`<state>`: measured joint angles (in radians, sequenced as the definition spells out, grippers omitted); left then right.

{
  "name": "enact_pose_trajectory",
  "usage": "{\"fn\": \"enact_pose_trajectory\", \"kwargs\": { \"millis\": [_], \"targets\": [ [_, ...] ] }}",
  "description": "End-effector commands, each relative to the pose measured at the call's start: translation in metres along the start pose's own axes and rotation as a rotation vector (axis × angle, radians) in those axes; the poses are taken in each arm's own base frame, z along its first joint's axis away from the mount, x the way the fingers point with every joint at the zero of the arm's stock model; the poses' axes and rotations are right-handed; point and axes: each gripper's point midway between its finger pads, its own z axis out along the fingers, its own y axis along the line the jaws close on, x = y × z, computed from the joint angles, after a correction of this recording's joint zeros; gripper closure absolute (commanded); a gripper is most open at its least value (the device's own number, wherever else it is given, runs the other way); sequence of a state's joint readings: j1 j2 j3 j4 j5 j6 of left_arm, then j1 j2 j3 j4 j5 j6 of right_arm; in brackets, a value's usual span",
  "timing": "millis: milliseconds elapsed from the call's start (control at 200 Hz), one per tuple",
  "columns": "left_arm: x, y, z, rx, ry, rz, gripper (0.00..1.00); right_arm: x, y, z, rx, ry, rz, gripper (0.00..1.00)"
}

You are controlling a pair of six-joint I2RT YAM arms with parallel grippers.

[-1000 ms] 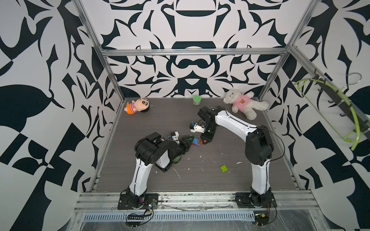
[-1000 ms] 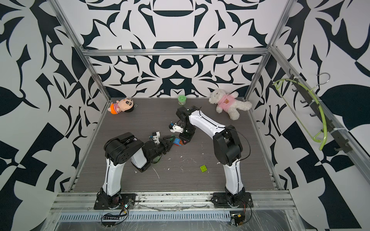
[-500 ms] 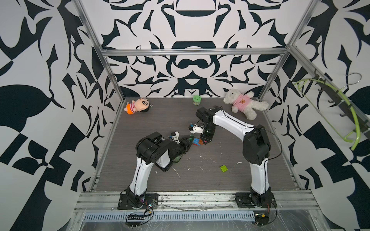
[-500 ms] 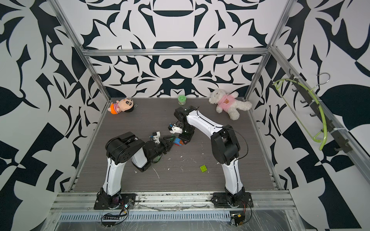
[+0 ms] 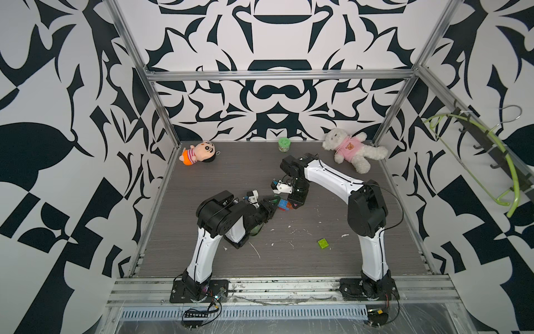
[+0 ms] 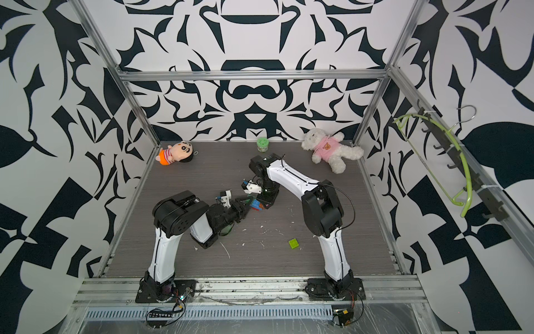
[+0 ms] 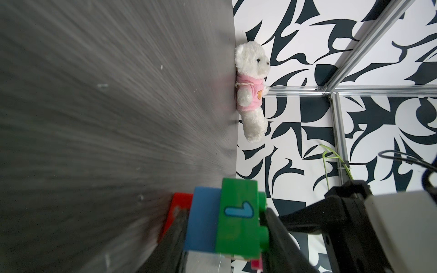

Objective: Assemble the letter v with lego
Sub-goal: Assemble the lego brick with the lego brick.

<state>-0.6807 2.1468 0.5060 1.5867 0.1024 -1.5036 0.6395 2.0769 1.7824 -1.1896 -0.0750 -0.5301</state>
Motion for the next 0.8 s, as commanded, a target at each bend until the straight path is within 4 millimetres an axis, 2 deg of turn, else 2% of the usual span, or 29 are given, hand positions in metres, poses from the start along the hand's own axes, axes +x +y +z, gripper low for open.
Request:
{"fn": "enact_pose_trajectory", "kwargs": {
  "millis": [0,795],
  "targets": [
    [0.007,0.063,-0.009,-0.210,0.025,-0.030,0.74,-0.003,-0.001,-0.010,0.016,0.000,-0.009,1.00],
    [0.008,0.065,-0.008,-0.214,0.029,-0.040,0.75,-0.005,0.004,0.002,-0.001,0.033,-0.014,1.00]
  ]
}}
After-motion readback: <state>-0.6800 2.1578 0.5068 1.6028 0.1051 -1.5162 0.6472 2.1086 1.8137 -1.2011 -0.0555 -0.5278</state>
